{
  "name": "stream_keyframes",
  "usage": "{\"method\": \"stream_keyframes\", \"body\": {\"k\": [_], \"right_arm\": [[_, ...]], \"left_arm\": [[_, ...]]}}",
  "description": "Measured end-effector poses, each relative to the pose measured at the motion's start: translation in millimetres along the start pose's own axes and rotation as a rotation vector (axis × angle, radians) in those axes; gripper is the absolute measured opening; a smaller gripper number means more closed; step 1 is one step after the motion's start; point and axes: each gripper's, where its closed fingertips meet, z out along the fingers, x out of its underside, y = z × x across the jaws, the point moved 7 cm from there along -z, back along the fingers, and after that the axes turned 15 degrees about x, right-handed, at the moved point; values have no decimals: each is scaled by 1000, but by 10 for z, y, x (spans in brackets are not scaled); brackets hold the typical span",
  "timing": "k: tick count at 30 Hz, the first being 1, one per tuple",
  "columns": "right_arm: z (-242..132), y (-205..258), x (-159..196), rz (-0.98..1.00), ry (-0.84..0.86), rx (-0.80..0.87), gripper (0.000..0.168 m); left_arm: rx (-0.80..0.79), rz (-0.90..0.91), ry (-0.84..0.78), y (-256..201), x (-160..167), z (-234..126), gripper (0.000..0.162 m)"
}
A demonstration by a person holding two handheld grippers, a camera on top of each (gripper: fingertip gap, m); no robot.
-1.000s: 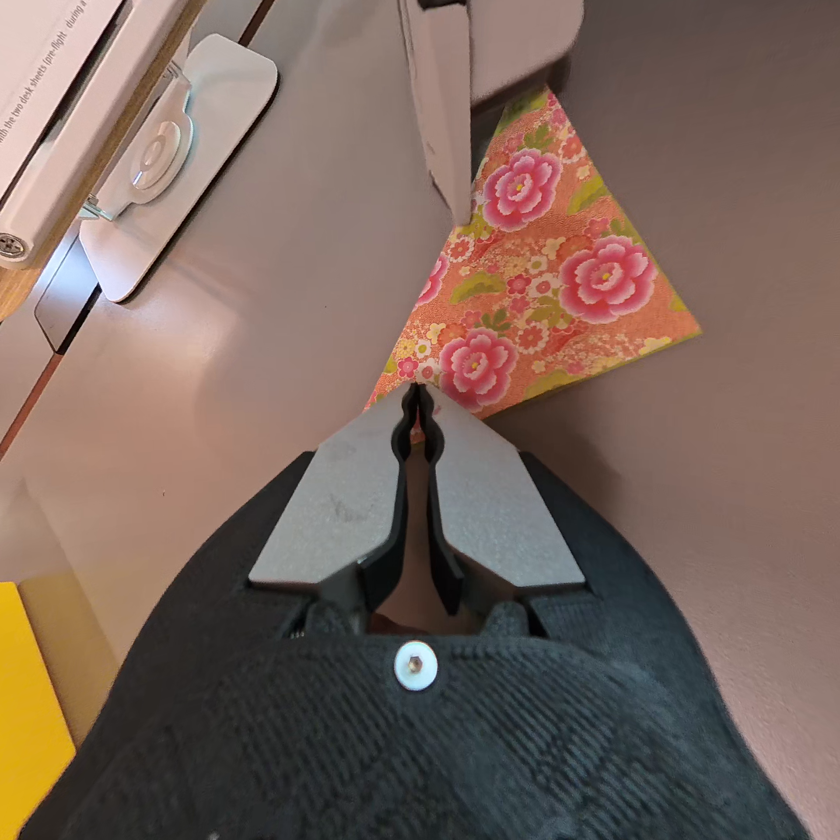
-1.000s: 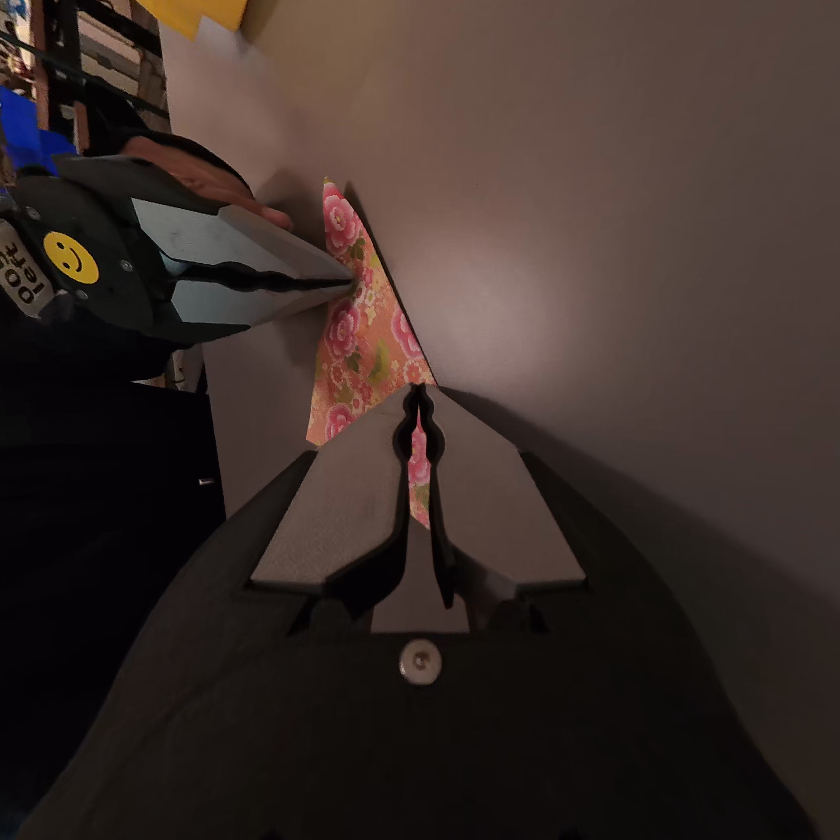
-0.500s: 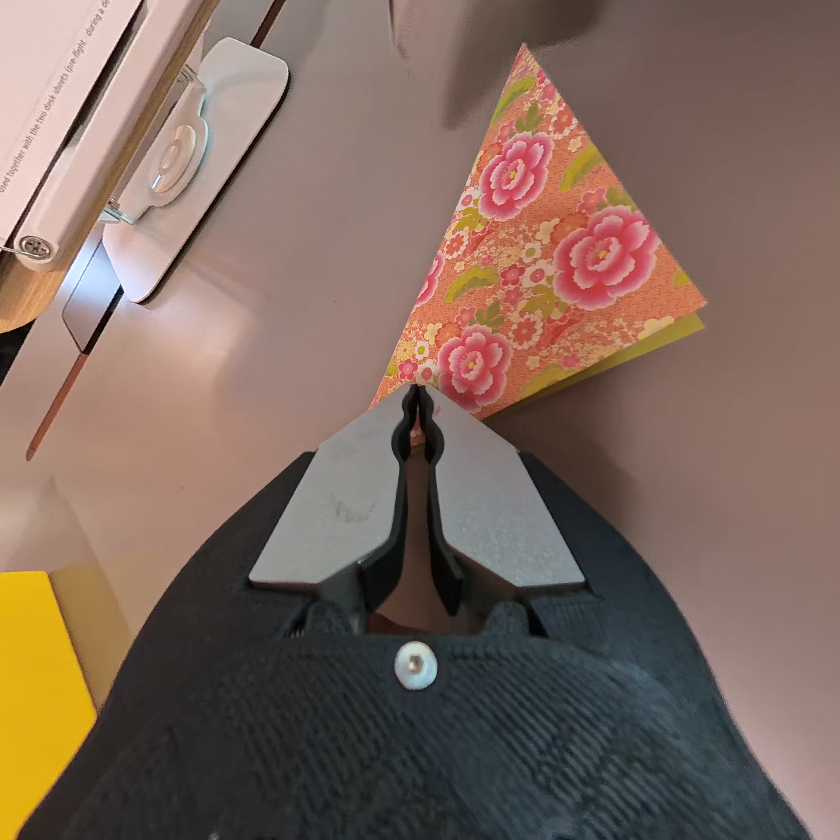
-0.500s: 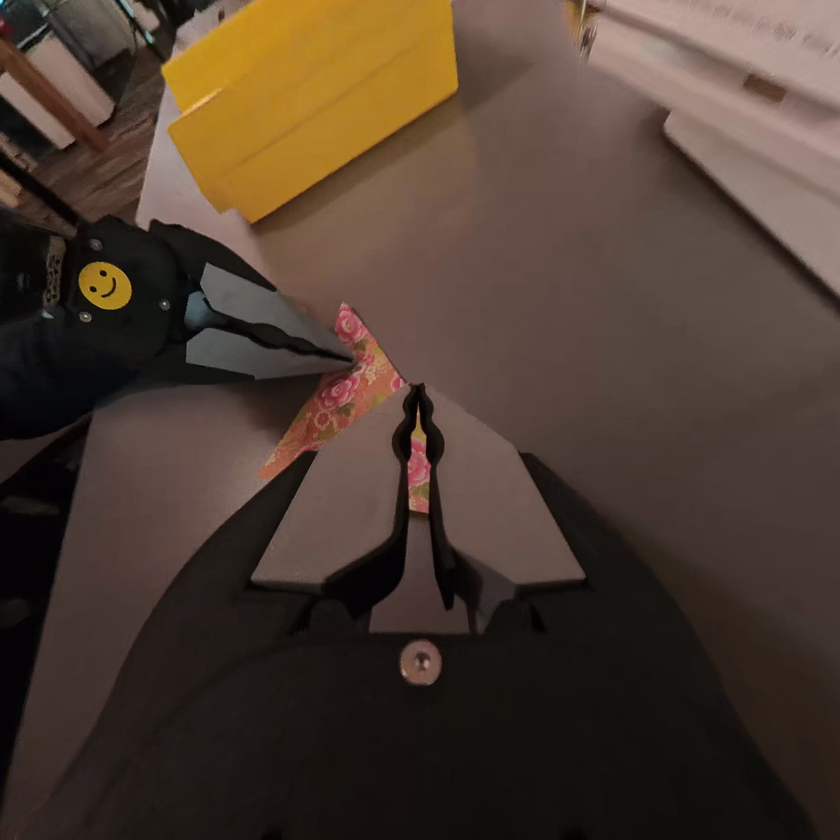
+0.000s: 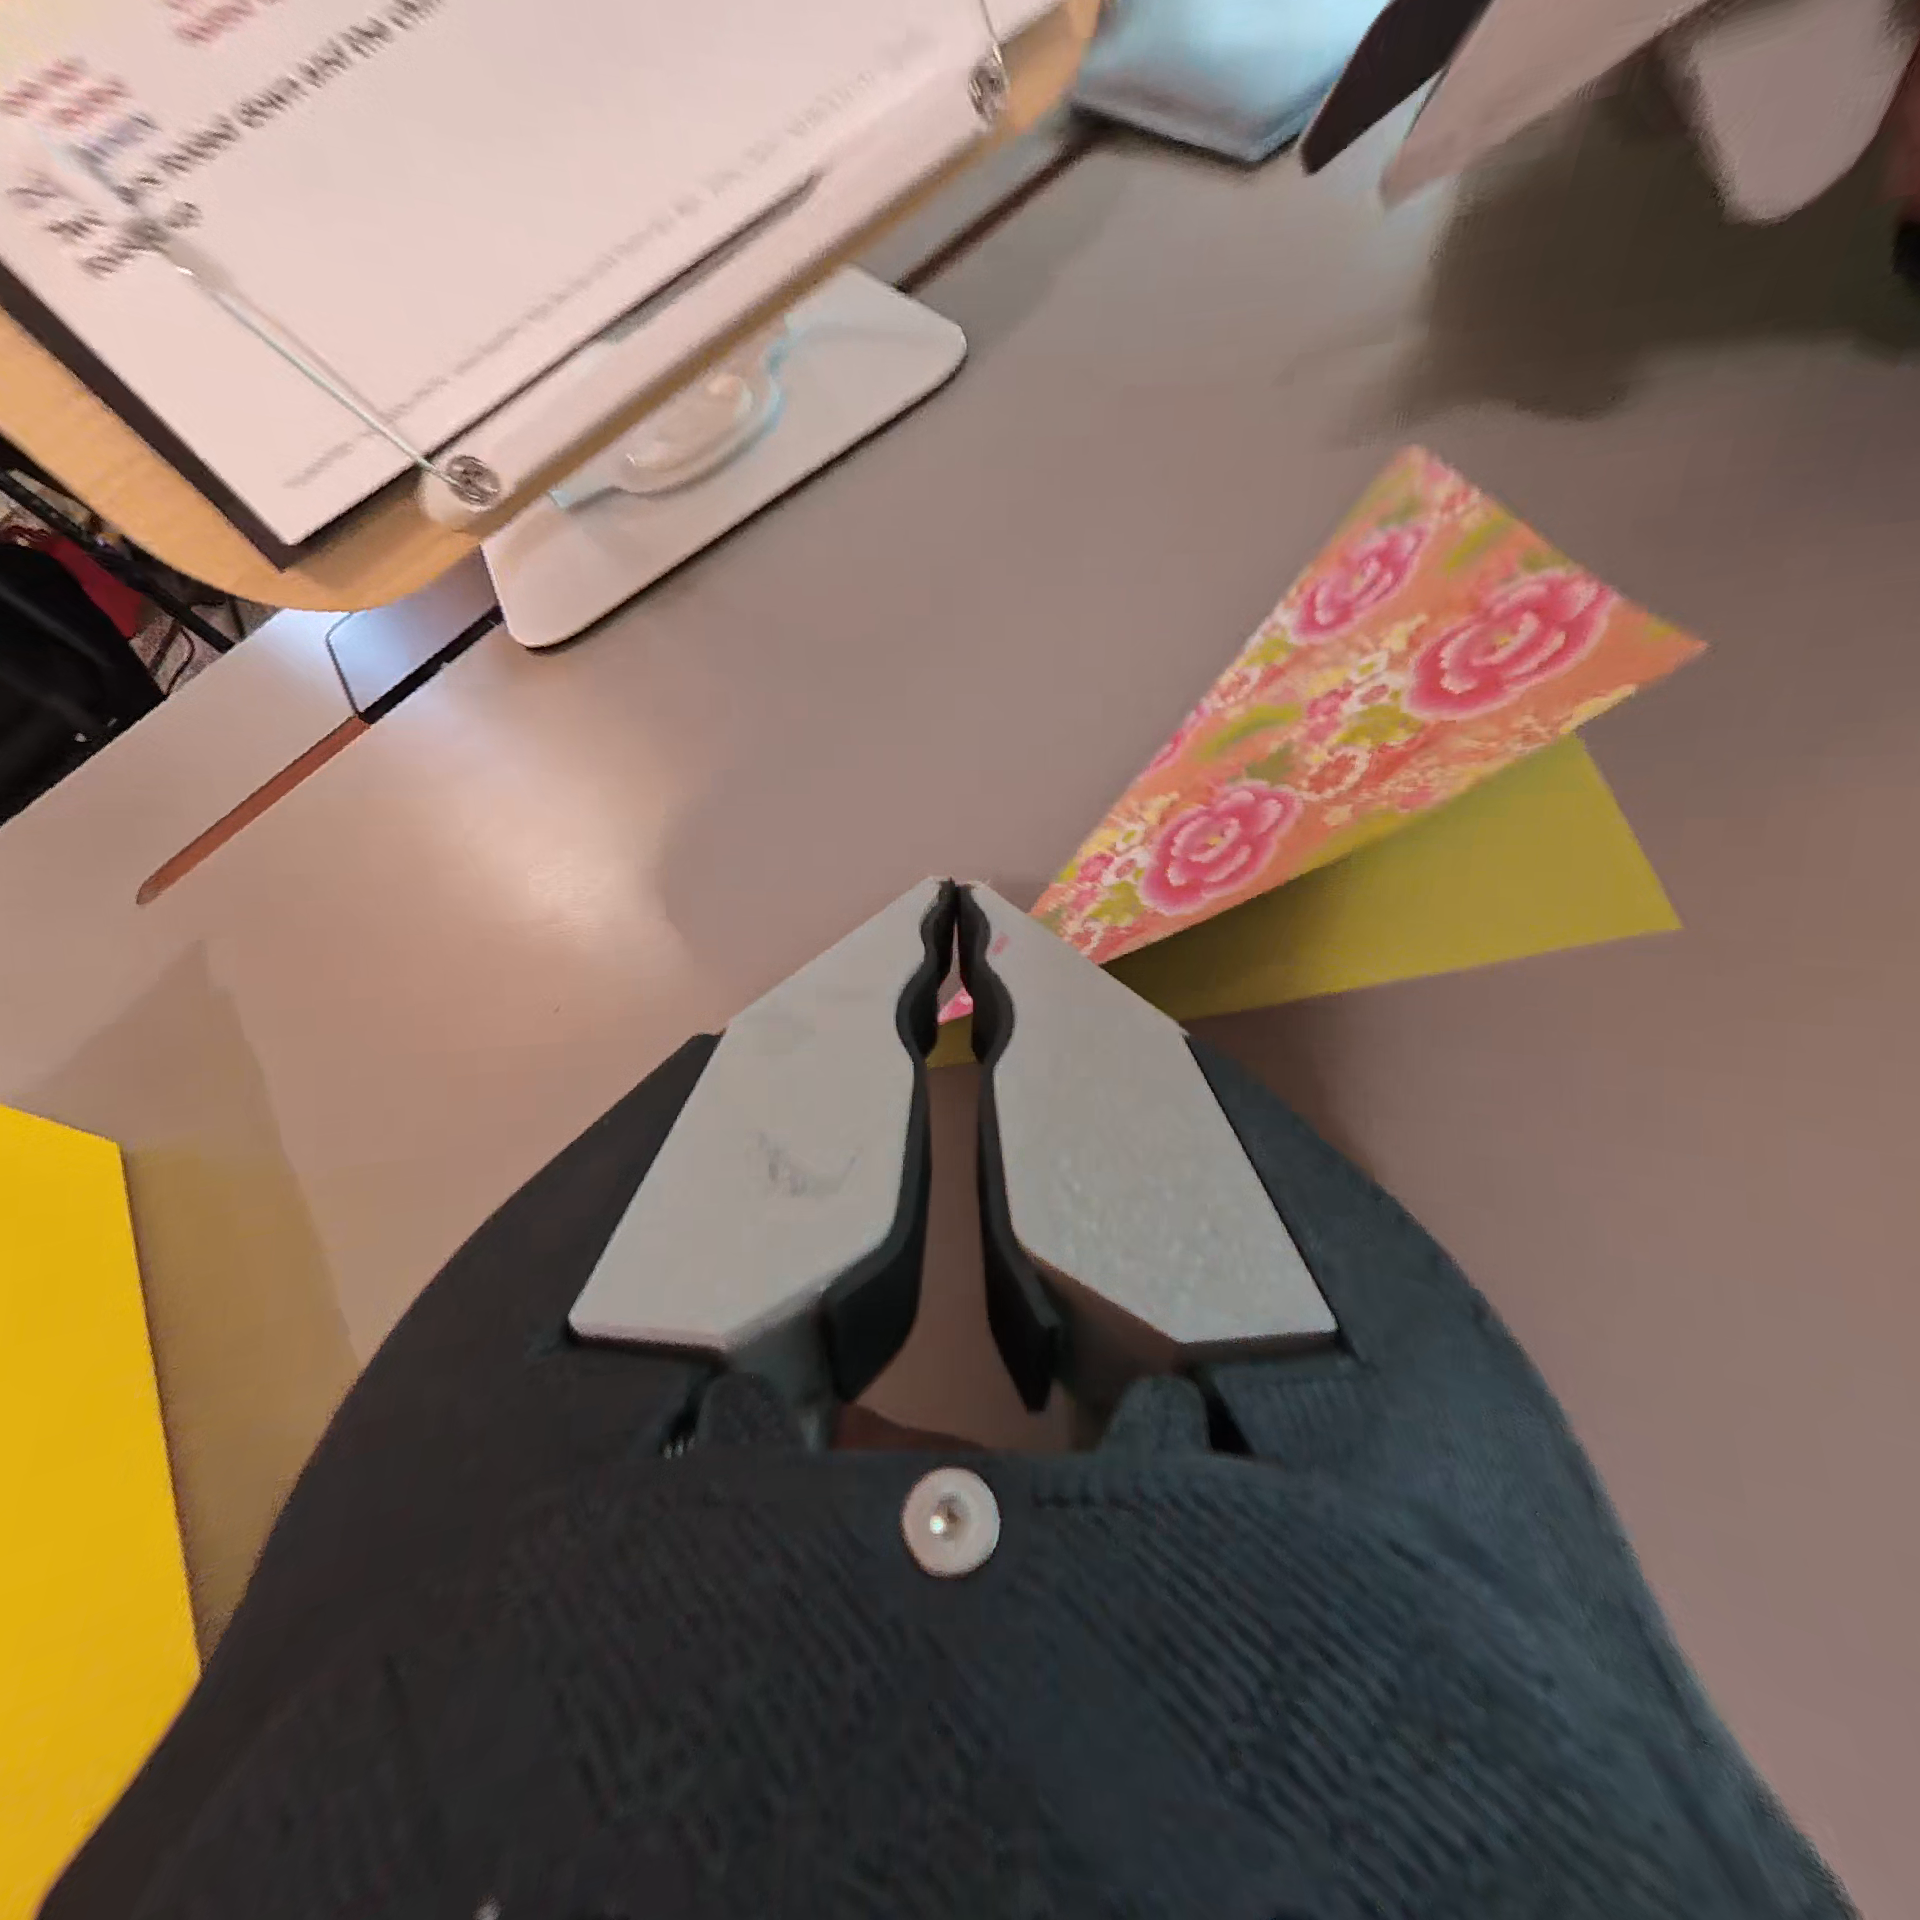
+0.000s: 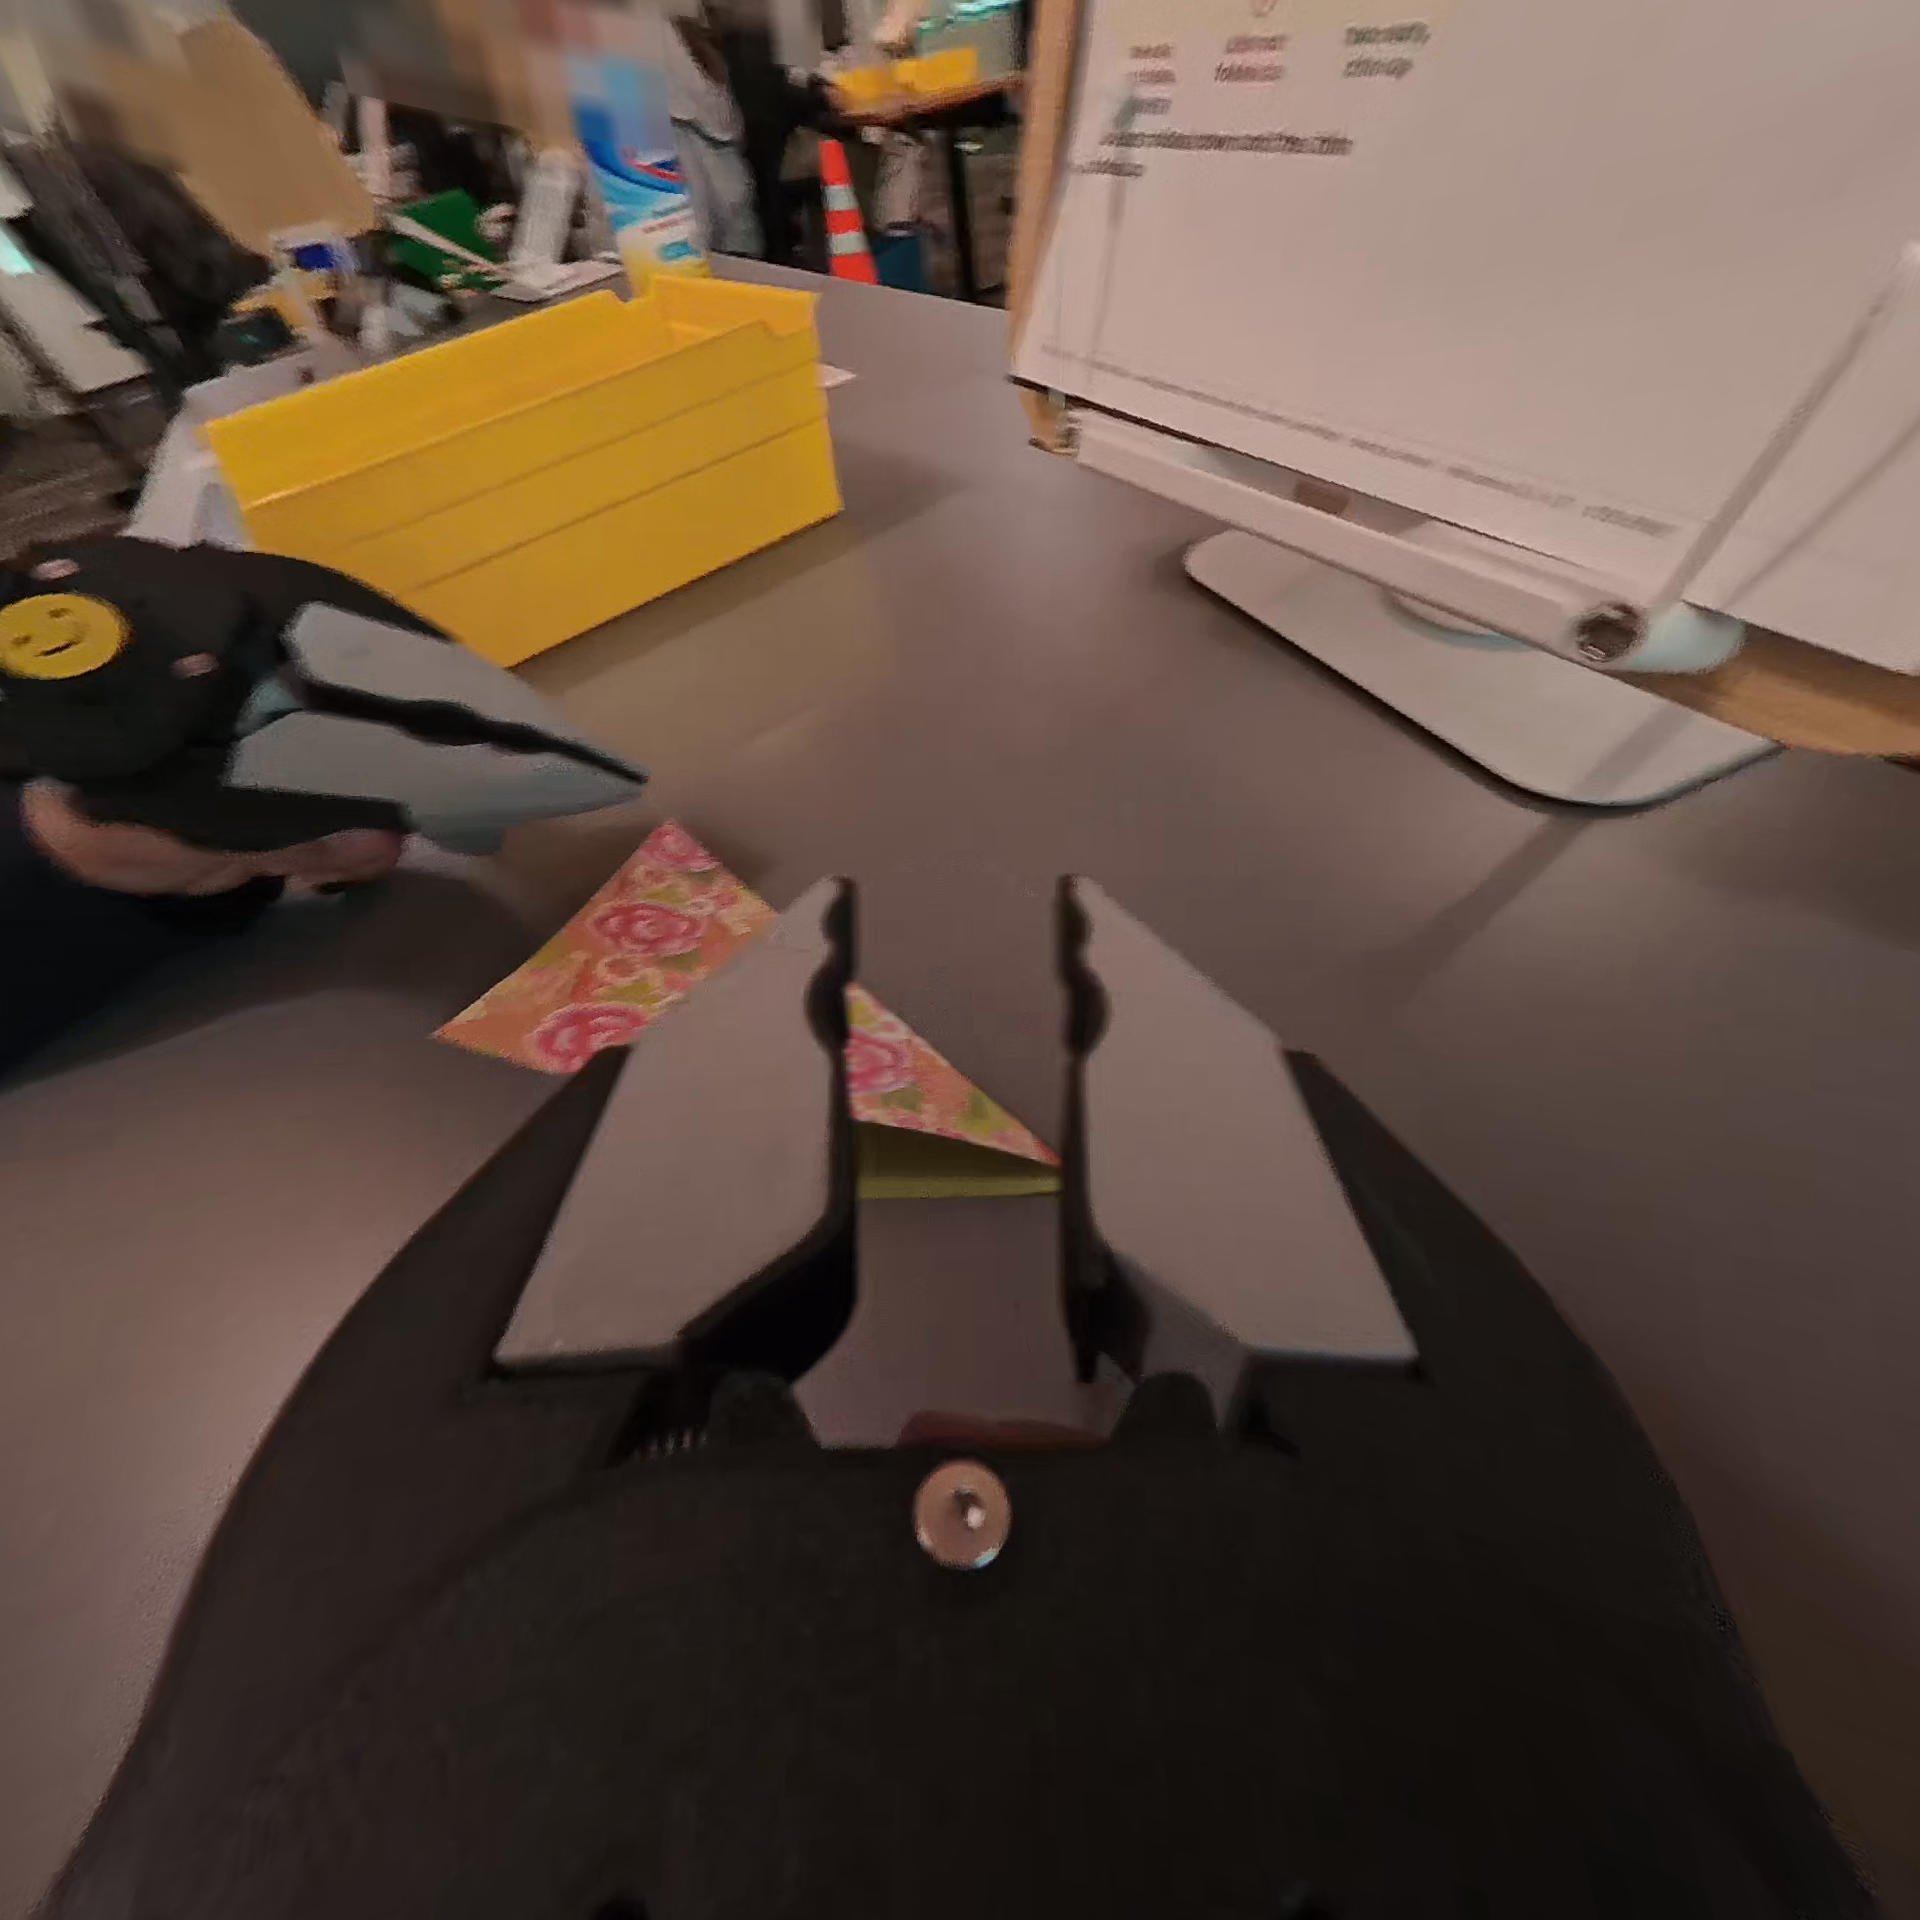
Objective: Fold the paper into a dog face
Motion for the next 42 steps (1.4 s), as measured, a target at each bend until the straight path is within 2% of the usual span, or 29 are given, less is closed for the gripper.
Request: {"method": "stream_keyframes", "body": {"k": [1, 3, 5, 8, 9, 11, 15, 23, 30, 33, 34, 35, 36, 37, 40, 42], "right_arm": [[19, -48, 0, 23, 26, 69, 50], [23, -68, -8, -4, 49, 116, 42], [9, -66, -42, -40, 20, 139, 47], [4, -78, -56, -89, -6, 178, 87], [7, -75, -40, -100, 9, 174, 93], [29, -73, 3, -103, 50, 166, 92], [93, -118, 102, -118, 118, 207, 88], [130, -129, 158, -104, 156, 217, 79], [136, -145, 176, -90, 170, 217, 78], [140, -130, 177, -96, 176, 212, 76], [143, -126, 179, -103, 179, 214, 76], [147, -124, 183, -112, 182, 218, 76], [150, -120, 187, -121, 185, 221, 75], [153, -118, 190, -129, 188, 224, 75], [159, -111, 199, -149, 195, 234, 74], [162, -109, 203, -159, 199, 239, 74]], "left_arm": [[-9, -5, -10, 15, -1, -16, 0], [-34, -10, -16, 45, 4, -36, 0], [-53, -17, -6, 72, 20, -39, 0], [-90, -17, 15, 103, 34, -31, 0], [-116, -13, 14, 115, 31, -34, 0], [-165, -34, -20, 148, 5, -63, 0], [-129, -147, -88, 185, -16, -98, 0], [-83, -311, -87, 292, 63, -105, 0], [-73, -309, -92, 277, 58, -106, 0], [-79, -318, -146, 271, 17, -127, 0], [-63, -317, -171, 255, -1, -135, 16], [-47, -332, -178, 242, -4, -135, 2], [-17, -360, -167, 226, 9, -116, 0], [23, -390, -144, 211, 25, -86, 5], [63, -417, -135, 210, 34, -57, 44], [79, -415, -148, 205, 28, -65, 49]]}}
